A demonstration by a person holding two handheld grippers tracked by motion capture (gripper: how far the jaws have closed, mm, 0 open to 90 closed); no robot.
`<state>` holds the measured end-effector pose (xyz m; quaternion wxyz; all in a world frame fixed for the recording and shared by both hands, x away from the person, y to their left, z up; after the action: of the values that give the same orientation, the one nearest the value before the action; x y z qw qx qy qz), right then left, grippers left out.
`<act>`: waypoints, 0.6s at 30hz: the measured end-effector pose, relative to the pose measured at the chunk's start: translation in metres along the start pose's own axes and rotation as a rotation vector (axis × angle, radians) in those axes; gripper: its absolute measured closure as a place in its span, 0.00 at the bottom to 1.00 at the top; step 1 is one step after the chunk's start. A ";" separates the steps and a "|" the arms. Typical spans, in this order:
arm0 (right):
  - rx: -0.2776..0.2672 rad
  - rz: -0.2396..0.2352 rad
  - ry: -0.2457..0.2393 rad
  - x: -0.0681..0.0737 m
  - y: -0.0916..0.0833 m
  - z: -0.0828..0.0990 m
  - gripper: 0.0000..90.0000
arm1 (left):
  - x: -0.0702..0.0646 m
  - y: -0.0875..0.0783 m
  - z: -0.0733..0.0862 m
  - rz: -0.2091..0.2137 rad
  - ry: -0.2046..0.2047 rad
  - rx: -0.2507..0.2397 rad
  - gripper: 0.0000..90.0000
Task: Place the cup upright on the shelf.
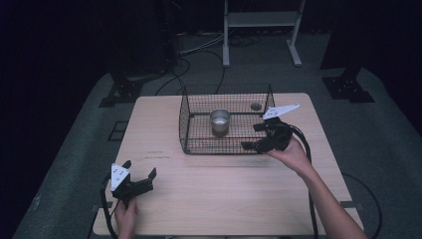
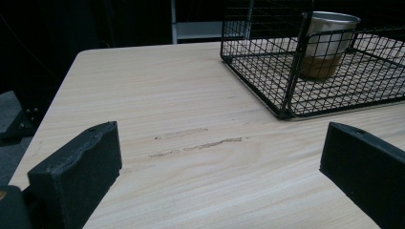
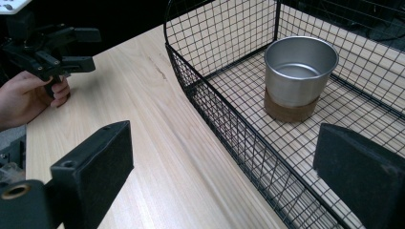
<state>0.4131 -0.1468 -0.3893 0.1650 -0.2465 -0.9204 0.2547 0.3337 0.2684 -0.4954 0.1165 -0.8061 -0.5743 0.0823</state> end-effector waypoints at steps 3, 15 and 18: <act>-0.008 0.003 0.014 0.000 -0.005 0.007 0.06 | 0.000 0.000 0.000 -0.002 0.003 0.001 0.00; -0.014 0.016 0.037 -0.001 -0.014 0.031 0.07 | -0.001 0.000 0.000 -0.003 -0.003 -0.001 0.00; -0.015 0.021 0.042 -0.001 -0.017 0.037 0.07 | -0.001 0.000 0.000 -0.003 -0.002 0.002 0.00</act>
<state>0.3924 -0.1743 -0.4103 0.1797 -0.2629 -0.9160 0.2442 0.3336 0.2673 -0.4954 0.1169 -0.8051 -0.5755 0.0835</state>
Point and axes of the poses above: each handheld gripper's, and its own axes: y roughly forward along the jaws, z roughly out of its underside, x roughly to its left, the point moved 5 cm from there along y, roughly forward along the jaws
